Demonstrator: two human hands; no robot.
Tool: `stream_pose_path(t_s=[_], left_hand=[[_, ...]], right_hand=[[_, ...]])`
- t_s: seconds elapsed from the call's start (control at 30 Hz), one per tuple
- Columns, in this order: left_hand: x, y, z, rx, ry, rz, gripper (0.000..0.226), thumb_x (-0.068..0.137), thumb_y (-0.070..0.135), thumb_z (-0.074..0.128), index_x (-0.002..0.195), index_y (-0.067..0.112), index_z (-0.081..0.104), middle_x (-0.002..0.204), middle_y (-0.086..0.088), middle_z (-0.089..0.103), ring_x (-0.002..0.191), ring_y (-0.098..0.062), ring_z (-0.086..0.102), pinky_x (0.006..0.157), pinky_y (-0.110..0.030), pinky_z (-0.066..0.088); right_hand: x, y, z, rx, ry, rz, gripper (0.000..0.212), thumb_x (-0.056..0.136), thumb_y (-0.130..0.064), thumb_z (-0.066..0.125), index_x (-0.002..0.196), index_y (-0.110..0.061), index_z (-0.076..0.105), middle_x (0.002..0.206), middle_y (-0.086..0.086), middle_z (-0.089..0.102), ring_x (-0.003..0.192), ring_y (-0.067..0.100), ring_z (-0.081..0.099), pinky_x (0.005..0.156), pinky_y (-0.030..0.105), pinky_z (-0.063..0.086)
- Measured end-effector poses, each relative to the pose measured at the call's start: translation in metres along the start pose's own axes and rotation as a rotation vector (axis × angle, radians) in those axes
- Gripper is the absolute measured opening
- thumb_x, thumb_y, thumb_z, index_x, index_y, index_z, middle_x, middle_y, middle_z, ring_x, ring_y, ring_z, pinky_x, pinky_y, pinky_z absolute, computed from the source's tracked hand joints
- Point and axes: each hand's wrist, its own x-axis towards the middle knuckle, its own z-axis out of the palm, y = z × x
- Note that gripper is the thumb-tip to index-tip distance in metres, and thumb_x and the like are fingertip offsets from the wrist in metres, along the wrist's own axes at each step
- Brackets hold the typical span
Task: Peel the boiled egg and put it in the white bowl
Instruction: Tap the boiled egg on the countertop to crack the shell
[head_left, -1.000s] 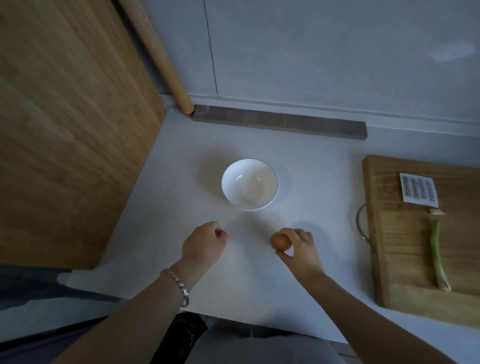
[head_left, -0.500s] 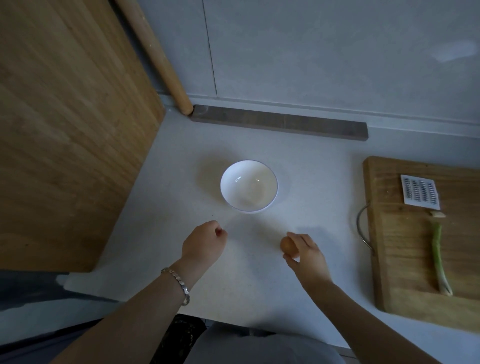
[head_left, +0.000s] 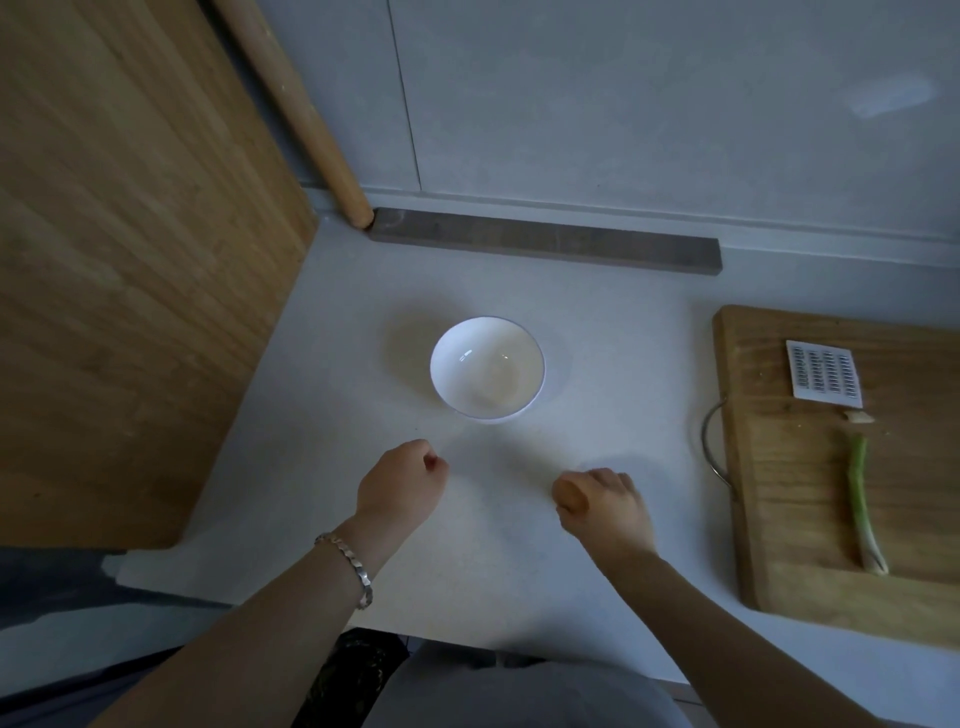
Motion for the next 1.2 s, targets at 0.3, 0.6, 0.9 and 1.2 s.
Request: stream_pose_path(t_s=[0.3, 0.6, 0.9, 1.2], left_hand=[[-0.002, -0.002, 0.0, 0.0, 0.014, 0.029, 0.032, 0.085, 0.023, 0.047, 0.054, 0.023, 0.038, 0.055, 0.006, 0.046, 0.055, -0.015, 0.044, 0.047, -0.024, 0.029], [-0.004, -0.006, 0.0, -0.003, 0.003, 0.01, 0.028, 0.085, 0.022, 0.048, 0.057, 0.022, 0.043, 0.056, 0.005, 0.047, 0.059, -0.019, 0.047, 0.05, -0.026, 0.031], [-0.007, -0.003, 0.0, 0.004, -0.016, 0.017, 0.031, 0.086, 0.022, 0.046, 0.056, 0.02, 0.039, 0.056, 0.003, 0.044, 0.056, -0.018, 0.041, 0.048, -0.026, 0.027], [-0.008, -0.004, 0.002, -0.009, -0.022, 0.004, 0.03, 0.085, 0.022, 0.047, 0.056, 0.02, 0.04, 0.056, 0.004, 0.045, 0.062, -0.022, 0.048, 0.052, -0.027, 0.031]], right_hand=[[0.005, -0.002, 0.0, -0.024, -0.085, -0.011, 0.024, 0.087, -0.02, 0.052, 0.11, -0.018, 0.057, 0.121, 0.007, 0.049, 0.112, 0.028, 0.041, 0.083, 0.034, 0.047], [0.003, 0.001, -0.001, 0.472, -0.071, 0.187, 0.025, 0.089, -0.021, 0.052, 0.114, -0.021, 0.05, 0.095, 0.003, 0.059, 0.082, 0.016, 0.054, 0.07, 0.018, 0.04], [0.002, 0.009, -0.001, 0.328, -0.058, 0.15, 0.049, 0.078, -0.024, 0.069, 0.123, -0.016, 0.05, 0.121, 0.007, 0.051, 0.099, 0.022, 0.055, 0.083, 0.021, 0.04], [0.005, 0.005, -0.004, 0.339, -0.077, 0.174, 0.017, 0.08, -0.028, 0.064, 0.091, -0.015, 0.065, 0.094, 0.005, 0.052, 0.077, 0.022, 0.055, 0.069, 0.024, 0.041]])
